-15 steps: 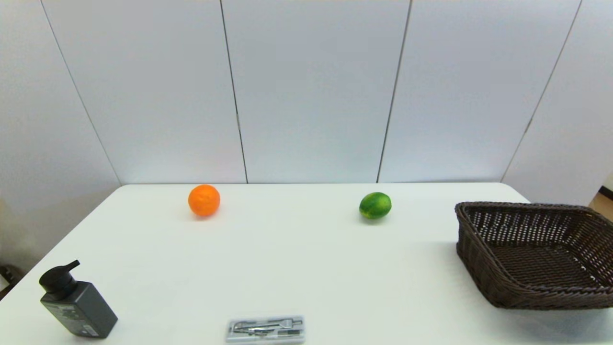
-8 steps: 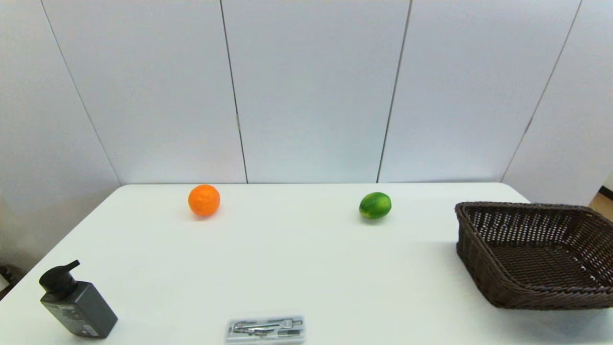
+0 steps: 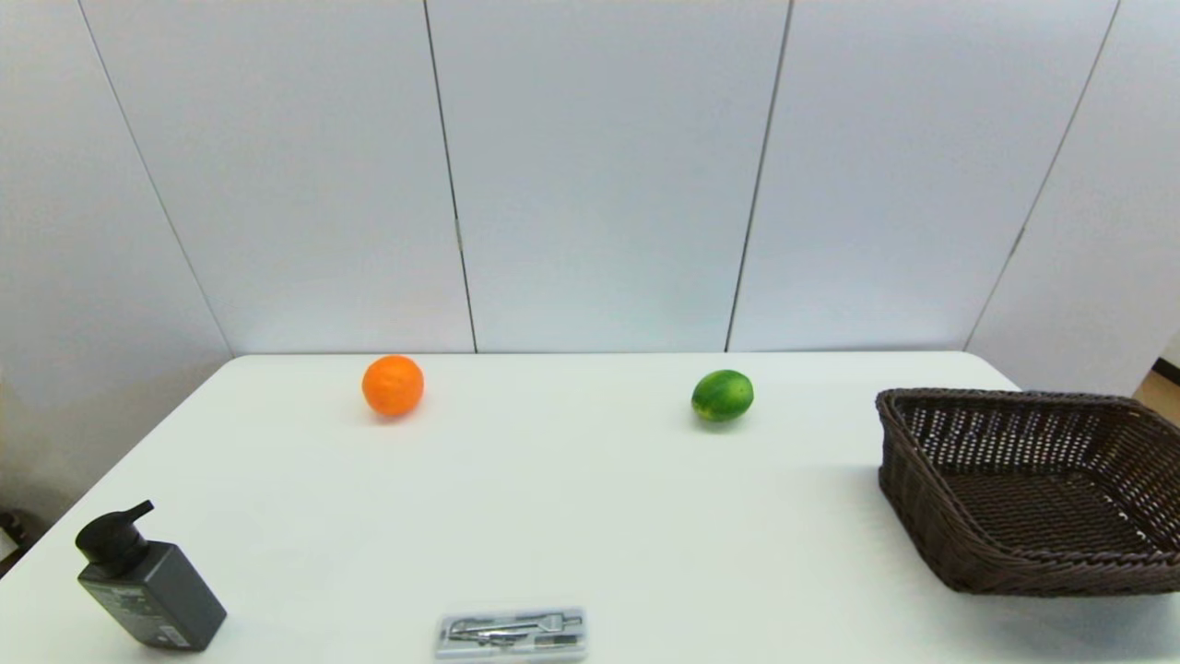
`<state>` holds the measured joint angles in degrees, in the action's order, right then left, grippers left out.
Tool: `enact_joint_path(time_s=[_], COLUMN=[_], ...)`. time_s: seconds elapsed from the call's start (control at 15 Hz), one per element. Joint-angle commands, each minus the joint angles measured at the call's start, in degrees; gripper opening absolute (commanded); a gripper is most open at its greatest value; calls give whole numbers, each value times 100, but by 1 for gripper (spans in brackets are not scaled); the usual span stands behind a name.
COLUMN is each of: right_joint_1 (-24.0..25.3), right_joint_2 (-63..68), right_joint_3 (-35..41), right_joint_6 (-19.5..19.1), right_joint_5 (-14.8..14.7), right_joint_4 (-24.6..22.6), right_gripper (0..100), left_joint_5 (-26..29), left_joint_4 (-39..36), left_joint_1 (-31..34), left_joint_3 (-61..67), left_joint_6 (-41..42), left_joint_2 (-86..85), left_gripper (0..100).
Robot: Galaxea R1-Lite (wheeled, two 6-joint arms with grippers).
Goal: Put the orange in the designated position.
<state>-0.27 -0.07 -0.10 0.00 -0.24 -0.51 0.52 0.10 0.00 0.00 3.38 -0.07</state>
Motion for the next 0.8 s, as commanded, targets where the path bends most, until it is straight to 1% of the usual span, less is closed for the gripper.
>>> enact_joint_path(time_s=[0.07, 0.33, 0.53, 0.8], right_joint_1=[0, 0, 0, 0], right_joint_2=[-1, -1, 7, -1], right_joint_3=[1, 1, 1, 1], right_joint_6=[0, 0, 0, 0], right_joint_5=[-2, -2, -2, -2], right_joint_4=[-2, -2, -2, -2], right_gripper=[100, 100, 100, 100], left_joint_5=[0, -26, 0, 0], left_joint_4=[-1, 34, 78, 614], left_joint_1=[0, 0, 0, 0], left_joint_3=[0, -53, -255, -1582], left_joint_6=[-39, -276, -250, -127], left_joint_2=[7, 7, 130, 860], left_gripper=[100, 100, 100, 100])
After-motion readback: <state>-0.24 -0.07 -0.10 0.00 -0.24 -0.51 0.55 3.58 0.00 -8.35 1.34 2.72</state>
